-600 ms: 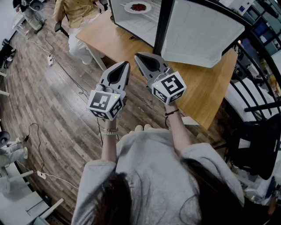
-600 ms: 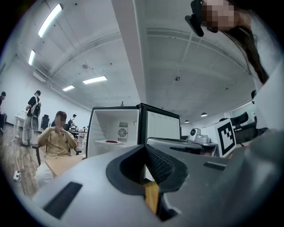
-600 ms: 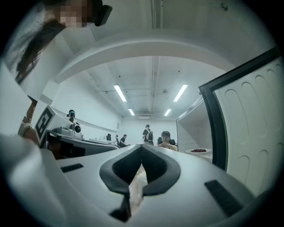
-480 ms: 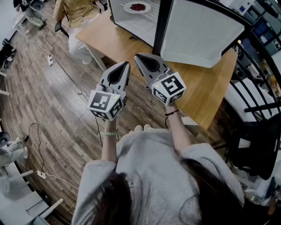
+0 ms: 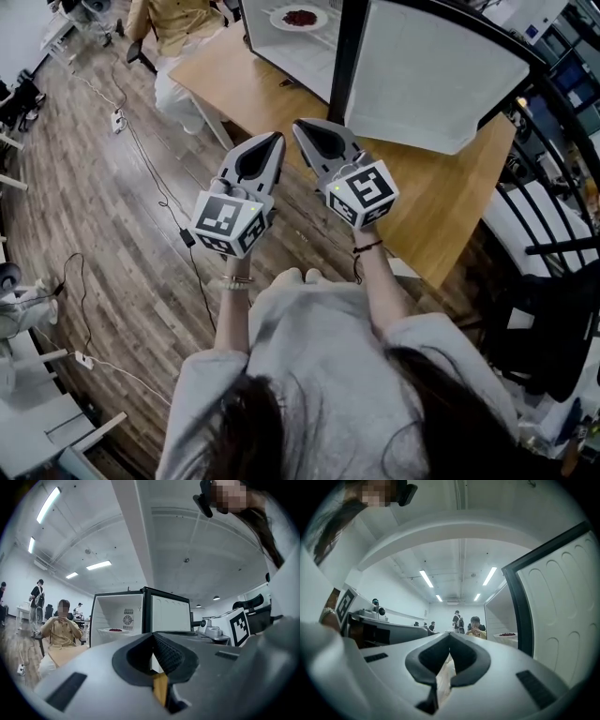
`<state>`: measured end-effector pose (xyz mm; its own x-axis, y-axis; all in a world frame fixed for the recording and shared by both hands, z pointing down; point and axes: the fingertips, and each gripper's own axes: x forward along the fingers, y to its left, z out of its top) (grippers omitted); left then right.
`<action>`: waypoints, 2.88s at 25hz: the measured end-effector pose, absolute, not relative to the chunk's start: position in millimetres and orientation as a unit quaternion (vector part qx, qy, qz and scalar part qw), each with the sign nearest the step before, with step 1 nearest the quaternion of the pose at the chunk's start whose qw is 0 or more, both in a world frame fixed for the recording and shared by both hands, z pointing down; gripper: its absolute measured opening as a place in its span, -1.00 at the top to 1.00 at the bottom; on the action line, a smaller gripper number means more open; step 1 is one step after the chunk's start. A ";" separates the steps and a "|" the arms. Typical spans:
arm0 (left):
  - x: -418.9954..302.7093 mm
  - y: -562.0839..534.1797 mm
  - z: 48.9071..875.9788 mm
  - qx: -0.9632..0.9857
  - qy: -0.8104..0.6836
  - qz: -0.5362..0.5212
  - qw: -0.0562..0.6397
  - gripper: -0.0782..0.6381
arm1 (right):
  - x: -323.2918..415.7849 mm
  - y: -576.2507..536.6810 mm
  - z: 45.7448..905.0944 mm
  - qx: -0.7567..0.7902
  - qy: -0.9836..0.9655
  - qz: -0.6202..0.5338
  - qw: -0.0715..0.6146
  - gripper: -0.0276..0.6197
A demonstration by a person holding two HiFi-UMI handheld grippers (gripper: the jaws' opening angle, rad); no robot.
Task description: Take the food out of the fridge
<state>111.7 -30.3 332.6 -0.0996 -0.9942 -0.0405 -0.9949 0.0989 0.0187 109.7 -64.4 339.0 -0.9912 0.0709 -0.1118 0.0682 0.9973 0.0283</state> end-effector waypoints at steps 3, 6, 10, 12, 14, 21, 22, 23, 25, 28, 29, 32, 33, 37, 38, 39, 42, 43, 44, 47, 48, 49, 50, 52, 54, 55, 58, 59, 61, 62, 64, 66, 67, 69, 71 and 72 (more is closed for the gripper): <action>108.0 -30.1 330.6 -0.663 0.749 0.020 0.010 0.76 | 108.4 -65.4 340.4 0.040 0.998 0.010 0.054 0.89; 104.8 -30.2 332.8 -0.659 0.752 0.018 0.004 0.76 | 110.4 -70.7 339.4 0.034 0.998 0.000 0.058 0.89; 100.2 -32.8 334.9 -0.660 0.751 0.018 -0.001 0.76 | 108.7 -78.3 337.1 0.024 0.998 -0.011 0.065 0.89; 95.8 -34.6 337.3 -0.663 0.748 0.020 -0.002 0.76 | 103.5 -80.6 338.5 0.021 0.998 -0.013 0.065 0.89; 91.4 -36.0 338.4 -0.668 0.743 0.023 -0.001 0.76 | 97.7 -81.3 339.6 0.017 0.998 -0.011 0.064 0.89; 52.8 -31.6 335.5 -0.690 0.723 0.037 0.004 0.76 | 61.5 -75.7 341.7 -0.011 0.998 0.001 0.056 0.89; 45.4 -32.3 336.0 -0.695 0.718 0.038 0.004 0.76 | 55.2 -76.4 342.7 -0.020 0.998 0.004 0.055 0.89; 38.2 -33.8 336.2 -0.702 0.711 0.040 0.003 0.76 | 49.2 -78.1 342.9 -0.031 0.998 0.008 0.054 0.89; 23.5 -34.6 337.2 -0.714 0.699 0.041 -0.001 0.76 | 37.1 -78.8 342.6 -0.052 0.997 0.012 0.052 0.89; 4.0 -32.9 340.1 -0.732 0.680 0.040 -0.009 0.76 | 21.3 -76.5 341.3 -0.080 0.995 0.012 0.052 0.89; -2.0 -32.7 339.8 -0.737 0.674 0.040 -0.011 0.76 | 15.9 -75.7 340.0 -0.089 0.995 0.012 0.053 0.89; -17.5 -30.6 340.2 -0.755 0.654 0.038 -0.013 0.76 | 0.2 -71.2 340.5 -0.113 0.992 0.006 0.055 0.89; -21.3 -29.1 341.1 -0.762 0.646 0.036 -0.013 0.76 | -3.8 -69.3 342.3 -0.122 0.991 0.001 0.055 0.89; -37.2 -16.5 342.1 -0.784 0.620 0.034 -0.016 0.76 | -18.4 -57.4 347.1 -0.157 0.986 -0.013 0.056 0.89; -41.0 -13.0 342.4 -0.789 0.613 0.034 -0.017 0.76 | -22.0 -54.2 348.1 -0.166 0.985 -0.014 0.055 0.89; -44.6 -10.1 343.3 -0.794 0.607 0.034 -0.019 0.76 | -25.3 -51.5 349.1 -0.175 0.983 -0.014 0.054 0.89; -56.5 -3.7 347.4 -0.805 0.592 0.033 -0.023 0.76 | -34.8 -45.9 351.5 -0.199 0.978 -0.016 0.054 0.89; -60.3 -1.5 349.0 -0.807 0.589 0.033 -0.024 0.76 | -37.4 -44.2 352.2 -0.205 0.977 -0.017 0.054 0.89; -63.7 0.7 350.4 -0.809 0.586 0.033 -0.025 0.76 | -39.5 -42.4 352.8 -0.210 0.976 -0.019 0.055 0.89; -71.3 2.1 352.6 -0.815 0.578 0.035 -0.027 0.76 | -44.6 -40.1 353.5 -0.223 0.973 -0.022 0.055 0.89; -73.4 0.4 352.9 -0.816 0.576 0.036 -0.028 0.76 | -46.9 -40.8 353.6 -0.226 0.972 -0.022 0.053 0.89; -75.7 -1.7 353.2 -0.818 0.574 0.037 -0.029 0.76 | -49.5 -41.8 354.1 -0.229 0.972 -0.021 0.051 0.89; -78.2 -4.1 353.4 -0.818 0.573 0.038 -0.030 0.76 | -52.2 -43.3 354.9 -0.230 0.972 -0.022 0.049 0.89; -82.4 -10.0 353.5 -0.821 0.569 0.041 -0.031 0.76 | -57.1 -48.3 356.0 -0.233 0.971 -0.023 0.045 0.89; -85.6 -17.2 353.7 -0.823 0.565 0.042 -0.033 0.76 | -60.9 -55.5 356.5 -0.237 0.970 -0.024 0.043 0.89; -87.1 -21.0 354.3 -0.825 0.563 0.042 -0.034 0.76 | -62.7 -59.7 357.1 -0.240 0.970 -0.026 0.043 0.89; -93.4 -34.2 357.7 -0.828 0.558 0.039 -0.036 0.76 | -69.4 -73.6 360.4 -0.245 0.968 -0.031 0.045 0.89; -97.1 -39.7 358.5 -0.828 0.558 0.039 -0.037 0.76 | -72.7 -78.7 361.4 -0.245 0.968 -0.032 0.045 0.89; -104.4 -52.3 359.1 -0.829 0.557 0.037 -0.037 0.76 | -78.9 -89.8 362.5 -0.245 0.968 -0.034 0.046 0.89; -107.5 -58.9 359.2 -0.829 0.557 0.037 -0.038 0.76 | -81.2 -95.6 363.0 -0.245 0.968 -0.035 0.046 0.89; -113.7 -71.1 358.9 -0.830 0.555 0.038 -0.039 0.76 | -85.1 -106.6 363.6 -0.246 0.967 -0.036 0.045 0.89; -119.0 -80.9 360.3 -0.830 0.555 0.037 -0.040 0.76 | -88.4 -116.1 365.1 -0.245 0.968 -0.039 0.043 0.89; -121.0 -85.1 361.9 -0.830 0.555 0.036 -0.041 0.76 | -89.5 -120.3 366.7 -0.245 0.968 -0.041 0.041 0.89; -124.3 -94.7 364.8 -0.831 0.553 0.034 -0.045 0.76 | -90.8 -129.0 369.3 -0.245 0.968 -0.046 0.040 0.89; -127.2 -105.3 366.0 -0.833 0.551 0.032 -0.047 0.76 | -91.9 -138.5 370.0 -0.246 0.967 -0.048 0.040 0.89; -128.7 -110.2 366.5 -0.833 0.550 0.032 -0.048 0.76 | -92.5 -143.2 369.8 -0.247 0.967 -0.048 0.040 0.89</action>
<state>-128.7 -110.2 366.5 0.3925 -0.9197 -0.0003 -0.9136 -0.3899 0.1153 -92.5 -143.2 369.8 -0.8751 -0.4810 -0.0540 -0.4732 0.8737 -0.1130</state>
